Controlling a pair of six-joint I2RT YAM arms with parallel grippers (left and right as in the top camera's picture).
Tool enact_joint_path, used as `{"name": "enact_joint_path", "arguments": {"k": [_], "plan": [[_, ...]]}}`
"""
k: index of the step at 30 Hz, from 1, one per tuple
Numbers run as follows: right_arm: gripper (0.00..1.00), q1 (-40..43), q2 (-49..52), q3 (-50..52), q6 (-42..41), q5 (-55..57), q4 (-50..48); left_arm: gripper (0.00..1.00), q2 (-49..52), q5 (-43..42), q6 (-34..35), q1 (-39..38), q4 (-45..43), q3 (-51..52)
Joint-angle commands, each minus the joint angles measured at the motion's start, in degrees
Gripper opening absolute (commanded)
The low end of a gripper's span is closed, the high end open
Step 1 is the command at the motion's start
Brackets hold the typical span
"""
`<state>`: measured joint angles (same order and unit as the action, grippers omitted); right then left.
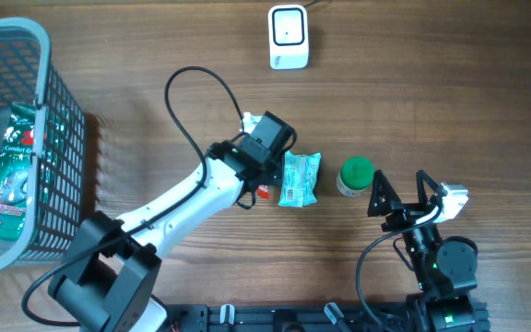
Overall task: Scan the item barcode
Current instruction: 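Lift the red Nescafe stick and carry it toward the scanner, then lay the Nescafe stick beside the orange packet and release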
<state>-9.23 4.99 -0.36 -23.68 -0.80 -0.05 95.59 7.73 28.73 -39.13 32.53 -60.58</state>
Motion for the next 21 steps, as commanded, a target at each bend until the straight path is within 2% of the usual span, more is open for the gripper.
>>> {"name": "enact_joint_path", "arguments": {"k": [1, 4, 13, 17, 19, 21], "plan": [[1.00, -0.2, 0.1, 0.1, 1.0, 0.8, -0.3, 0.04, -0.6, 1.1, -0.5, -2.3, -0.9, 0.4], [1.00, -0.2, 0.1, 0.1, 1.0, 0.8, -0.3, 0.04, -0.2, 1.0, 2.3, -3.2, -0.9, 0.4], [1.00, -0.2, 0.1, 0.1, 1.0, 0.8, -0.3, 0.06, 0.9, 0.3, 3.8, -5.8, -3.8, 0.4], [1.00, -0.2, 0.1, 0.1, 1.0, 0.8, -0.3, 0.27, 0.9, 0.3, 4.6, -6.0, -3.9, 0.4], [1.00, -0.2, 0.1, 0.1, 1.0, 0.8, -0.3, 0.43, 0.8, 0.3, 4.5, -6.0, -4.0, 0.3], [1.00, -0.2, 0.1, 0.1, 1.0, 0.8, -0.3, 0.51, 0.2, 0.3, 4.5, -6.0, -4.1, 0.1]]}}
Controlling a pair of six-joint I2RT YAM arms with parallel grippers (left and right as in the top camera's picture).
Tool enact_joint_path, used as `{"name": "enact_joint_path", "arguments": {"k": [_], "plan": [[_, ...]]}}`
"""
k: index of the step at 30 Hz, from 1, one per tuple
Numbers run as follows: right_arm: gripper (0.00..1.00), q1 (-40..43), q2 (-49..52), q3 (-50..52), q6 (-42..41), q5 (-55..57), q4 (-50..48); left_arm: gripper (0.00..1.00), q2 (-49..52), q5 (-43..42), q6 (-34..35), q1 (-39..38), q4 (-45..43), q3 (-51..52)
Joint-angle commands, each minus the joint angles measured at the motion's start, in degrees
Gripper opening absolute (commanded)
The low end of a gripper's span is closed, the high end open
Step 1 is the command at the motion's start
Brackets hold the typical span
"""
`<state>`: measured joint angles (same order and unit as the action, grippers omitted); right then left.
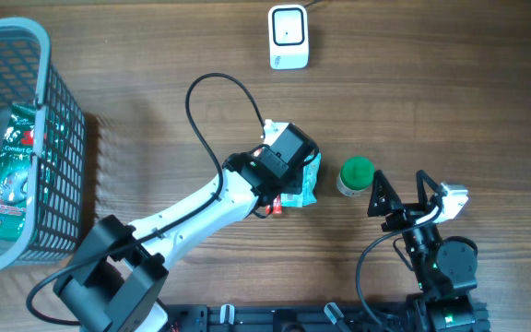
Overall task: Scan the item barcode
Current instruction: 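Lay the Nescafe stick beside the orange packet and release, then return the left gripper to the basket and grasp the green box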
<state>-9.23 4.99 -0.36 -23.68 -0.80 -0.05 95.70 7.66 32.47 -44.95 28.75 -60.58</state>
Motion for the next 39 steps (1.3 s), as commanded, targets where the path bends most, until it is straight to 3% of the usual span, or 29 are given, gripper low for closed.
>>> {"name": "enact_joint_path", "arguments": {"k": [1, 5, 7, 11, 15, 22, 28, 33, 39], "plan": [[1.00, -0.2, 0.1, 0.1, 1.0, 0.8, -0.3, 0.54, -0.6, 0.4, 0.8, -0.2, -0.3, -0.3], [1.00, -0.2, 0.1, 0.1, 1.0, 0.8, -0.3, 0.59, -5.2, 0.4, 0.2, 1.2, -0.1, -4.1], [1.00, -0.2, 0.1, 0.1, 1.0, 0.8, -0.3, 0.62, -8.7, 0.4, -4.5, 3.0, 0.9, -7.3], [1.00, -0.2, 0.1, 0.1, 1.0, 0.8, -0.3, 1.00, -15.0, 1.3, -16.6, 7.2, 4.3, -13.4], [1.00, -0.2, 0.1, 0.1, 1.0, 0.8, -0.3, 0.98, -21.7, 7.0, -23.4, 17.2, 7.1, -21.0], [1.00, -0.2, 0.1, 0.1, 1.0, 0.8, -0.3, 1.00, -26.5, 10.9, -23.5, 40.6, 3.9, -23.1], [1.00, -0.2, 0.1, 0.1, 1.0, 0.8, -0.3, 1.00, -21.9, 10.8, -22.9, 60.9, 3.9, -23.0], [1.00, -0.2, 0.1, 0.1, 1.0, 0.8, -0.3, 1.00, -14.6, 10.9, -18.9, 72.5, 7.4, -23.0], [1.00, -0.2, 0.1, 0.1, 1.0, 0.8, -0.3, 1.00, -5.0, 10.9, -8.7, 81.8, 12.1, -23.0]]}}
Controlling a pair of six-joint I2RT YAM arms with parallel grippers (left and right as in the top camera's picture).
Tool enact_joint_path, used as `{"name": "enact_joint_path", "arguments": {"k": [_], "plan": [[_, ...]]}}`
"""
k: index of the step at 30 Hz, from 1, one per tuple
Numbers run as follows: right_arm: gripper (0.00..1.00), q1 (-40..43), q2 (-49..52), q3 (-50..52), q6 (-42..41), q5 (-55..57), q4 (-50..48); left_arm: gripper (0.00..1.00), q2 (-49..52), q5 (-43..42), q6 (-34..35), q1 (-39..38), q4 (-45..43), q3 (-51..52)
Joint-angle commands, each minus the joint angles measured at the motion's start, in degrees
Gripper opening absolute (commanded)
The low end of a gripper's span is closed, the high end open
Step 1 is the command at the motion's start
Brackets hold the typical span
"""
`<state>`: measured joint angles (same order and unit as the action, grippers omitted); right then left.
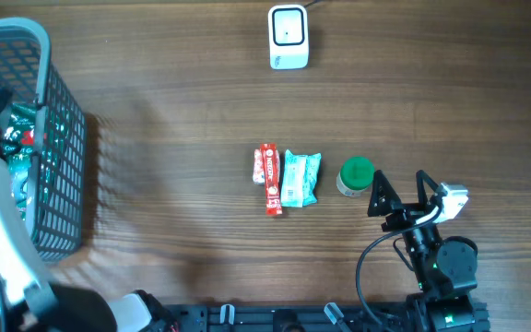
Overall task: Scan the item barcode
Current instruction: 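Return the left gripper to the basket and grasp the green box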
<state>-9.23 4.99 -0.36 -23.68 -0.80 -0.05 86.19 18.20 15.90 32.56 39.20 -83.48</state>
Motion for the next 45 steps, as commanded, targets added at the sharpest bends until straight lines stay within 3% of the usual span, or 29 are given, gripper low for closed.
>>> {"name": "enact_joint_path", "arguments": {"k": [1, 8, 12, 17, 23, 30, 37, 41, 45], "plan": [[1.00, -0.2, 0.1, 0.1, 1.0, 0.8, -0.3, 1.00, 6.1, 0.3, 9.7, 5.6, 2.3, -0.1], [1.00, -0.2, 0.1, 0.1, 1.0, 0.8, -0.3, 1.00, 16.4, 0.3, 13.7, 11.5, 4.1, -0.1], [1.00, -0.2, 0.1, 0.1, 1.0, 0.8, -0.3, 1.00, 20.2, 0.3, 12.2, 12.0, 3.0, -0.1], [1.00, -0.2, 0.1, 0.1, 1.0, 0.8, -0.3, 0.99, 23.5, 0.5, 3.5, 12.0, 1.4, -0.1], [1.00, -0.2, 0.1, 0.1, 1.0, 0.8, -0.3, 0.83, 25.2, -1.2, -6.8, 12.0, 0.0, 0.0], [1.00, -0.2, 0.1, 0.1, 1.0, 0.8, -0.3, 0.80, 27.6, -7.1, -18.9, 12.0, -2.8, 0.0], [1.00, -0.2, 0.1, 0.1, 1.0, 0.8, -0.3, 0.81, 30.7, -10.1, -23.2, 12.3, -2.8, 0.0], [1.00, -0.2, 0.1, 0.1, 1.0, 0.8, -0.3, 0.64, 30.7, -15.7, -23.2, 12.3, -0.3, -0.1], [1.00, -0.2, 0.1, 0.1, 1.0, 0.8, -0.3, 0.57, 30.5, -21.6, -23.1, 12.2, 2.5, -0.1]]}}
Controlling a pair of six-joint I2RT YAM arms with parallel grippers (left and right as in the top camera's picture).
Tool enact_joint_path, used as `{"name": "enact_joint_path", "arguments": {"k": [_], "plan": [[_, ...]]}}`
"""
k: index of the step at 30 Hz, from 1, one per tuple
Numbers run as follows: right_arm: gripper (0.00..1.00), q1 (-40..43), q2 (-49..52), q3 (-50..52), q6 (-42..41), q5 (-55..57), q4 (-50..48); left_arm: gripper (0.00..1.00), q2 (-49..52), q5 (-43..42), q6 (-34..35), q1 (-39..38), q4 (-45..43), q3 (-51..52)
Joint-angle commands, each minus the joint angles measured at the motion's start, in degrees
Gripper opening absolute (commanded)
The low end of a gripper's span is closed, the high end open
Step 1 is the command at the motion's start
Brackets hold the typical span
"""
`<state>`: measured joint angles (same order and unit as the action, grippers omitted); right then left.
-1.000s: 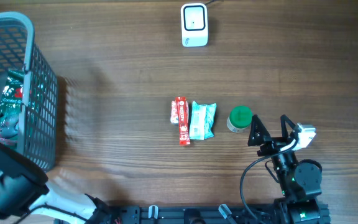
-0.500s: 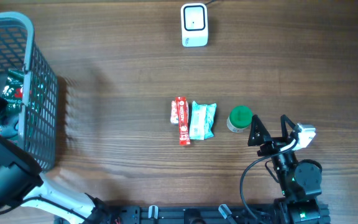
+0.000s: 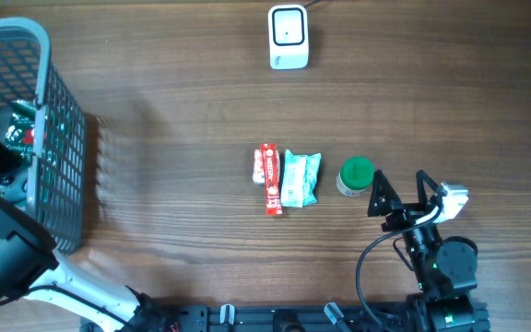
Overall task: Scan the item barcode
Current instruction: 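Return the left gripper to the basket and grasp the green box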
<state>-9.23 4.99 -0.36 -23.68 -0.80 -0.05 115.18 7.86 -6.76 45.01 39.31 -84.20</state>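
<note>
A white barcode scanner (image 3: 289,37) stands at the far edge of the table. Mid-table lie a red stick packet (image 3: 267,177), a teal packet (image 3: 300,178) touching its right side, and a green-lidded jar (image 3: 356,175). My left arm rises at the near left, with its dark gripper down inside the grey basket (image 3: 65,171). Its fingers are hidden among the goods there. My right gripper (image 3: 400,192) rests open just right of the jar, holding nothing.
The basket at the left edge holds green packets (image 3: 18,136) and other goods, partly covered by my left arm. The right arm's base and cables sit at the near right edge.
My left arm has shifted at the basket: its wrist now sits lower and nearer, with the gripper inside the basket. The packets, jar, scanner and right arm have not moved.
My left gripper was first at the red stick packet beside the teal packet, then over the teal packet. After that it was away at the basket, leaving both packets lying side by side mid-table. Now it is down inside the basket.
</note>
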Motion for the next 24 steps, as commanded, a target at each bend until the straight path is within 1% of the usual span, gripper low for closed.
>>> {"name": "enact_joint_path", "arguments": {"k": [1, 3, 5, 10, 13, 16, 18, 21, 24], "plan": [[1.00, -0.2, 0.1, 0.1, 1.0, 0.8, -0.3, 0.55, 1.5, -12.5, -0.5, -0.4, 2.8, 0.6], [1.00, -0.2, 0.1, 0.1, 1.0, 0.8, -0.3, 0.52, 1.5, -15.5, -0.5, -0.7, 4.0, 0.6], [1.00, -0.2, 0.1, 0.1, 1.0, 0.8, -0.3, 0.52, 1.5, -17.0, -0.5, -1.3, 4.8, 0.6], [1.00, -0.2, 0.1, 0.1, 1.0, 0.8, -0.3, 0.54, 1.0, -17.4, -0.6, -4.2, 5.6, 0.6], [1.00, -0.2, 0.1, 0.1, 1.0, 0.8, -0.3, 0.55, -0.8, -15.3, -0.6, -6.0, 5.2, 0.6], [1.00, -0.2, 0.1, 0.1, 1.0, 0.8, -0.3, 0.56, -3.8, -9.8, -0.5, -7.4, 5.0, -0.1], [1.00, -0.2, 0.1, 0.1, 1.0, 0.8, -0.3, 0.60, -5.7, -6.7, -0.5, -7.6, 4.9, -0.6], [1.00, -0.2, 0.1, 0.1, 1.0, 0.8, -0.3, 0.70, -8.2, -3.4, -0.5, -7.0, 4.7, -0.7], [1.00, -0.2, 0.1, 0.1, 1.0, 0.8, -0.3, 0.73, -9.4, -2.6, -0.5, -5.0, 4.7, -0.7]]}}
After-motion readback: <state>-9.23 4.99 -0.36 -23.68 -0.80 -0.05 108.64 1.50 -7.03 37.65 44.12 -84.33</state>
